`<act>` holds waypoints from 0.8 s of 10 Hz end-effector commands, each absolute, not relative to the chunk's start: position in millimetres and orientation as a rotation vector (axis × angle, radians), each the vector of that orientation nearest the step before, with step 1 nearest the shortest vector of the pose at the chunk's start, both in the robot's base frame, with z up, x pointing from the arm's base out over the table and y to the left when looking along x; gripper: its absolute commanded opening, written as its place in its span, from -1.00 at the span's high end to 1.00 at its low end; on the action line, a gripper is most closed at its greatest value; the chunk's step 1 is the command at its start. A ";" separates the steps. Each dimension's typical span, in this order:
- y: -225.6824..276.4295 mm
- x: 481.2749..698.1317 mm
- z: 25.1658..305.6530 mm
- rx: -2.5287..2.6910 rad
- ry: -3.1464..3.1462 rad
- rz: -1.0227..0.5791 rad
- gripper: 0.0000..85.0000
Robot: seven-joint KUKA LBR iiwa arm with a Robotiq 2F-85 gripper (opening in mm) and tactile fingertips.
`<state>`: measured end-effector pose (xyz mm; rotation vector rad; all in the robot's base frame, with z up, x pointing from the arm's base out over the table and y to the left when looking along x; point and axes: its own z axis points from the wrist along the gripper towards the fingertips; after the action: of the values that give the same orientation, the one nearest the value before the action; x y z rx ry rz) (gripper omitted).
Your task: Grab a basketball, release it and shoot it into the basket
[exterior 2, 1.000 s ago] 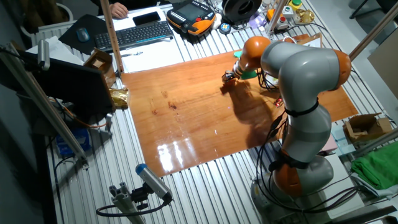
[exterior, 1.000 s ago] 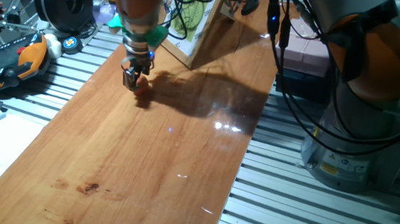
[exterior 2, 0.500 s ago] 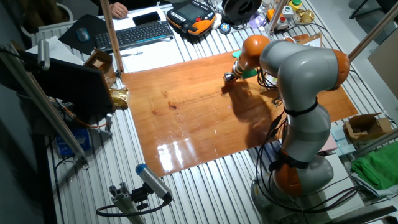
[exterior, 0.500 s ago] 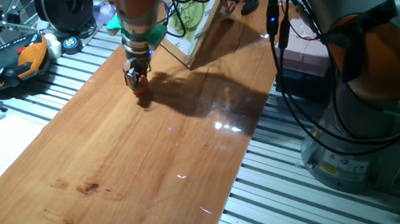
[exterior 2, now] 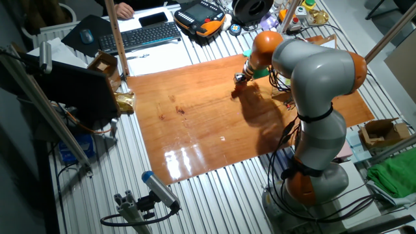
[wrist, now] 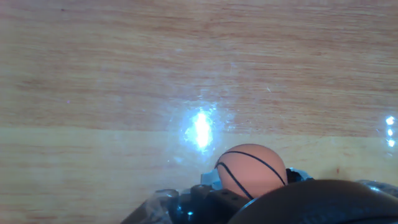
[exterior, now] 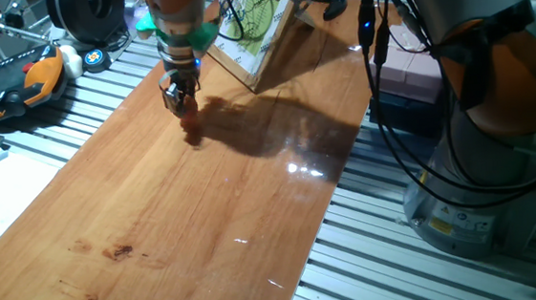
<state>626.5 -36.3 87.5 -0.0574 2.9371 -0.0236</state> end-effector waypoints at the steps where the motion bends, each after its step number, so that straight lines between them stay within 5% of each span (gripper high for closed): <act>1: -35.8 624.0 102.4 -0.048 2.946 -0.046 0.98; 8: -77.5 612.3 214.7 -0.027 3.026 -0.145 0.98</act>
<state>612.2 -77.4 169.9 -0.0290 3.0273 -0.1461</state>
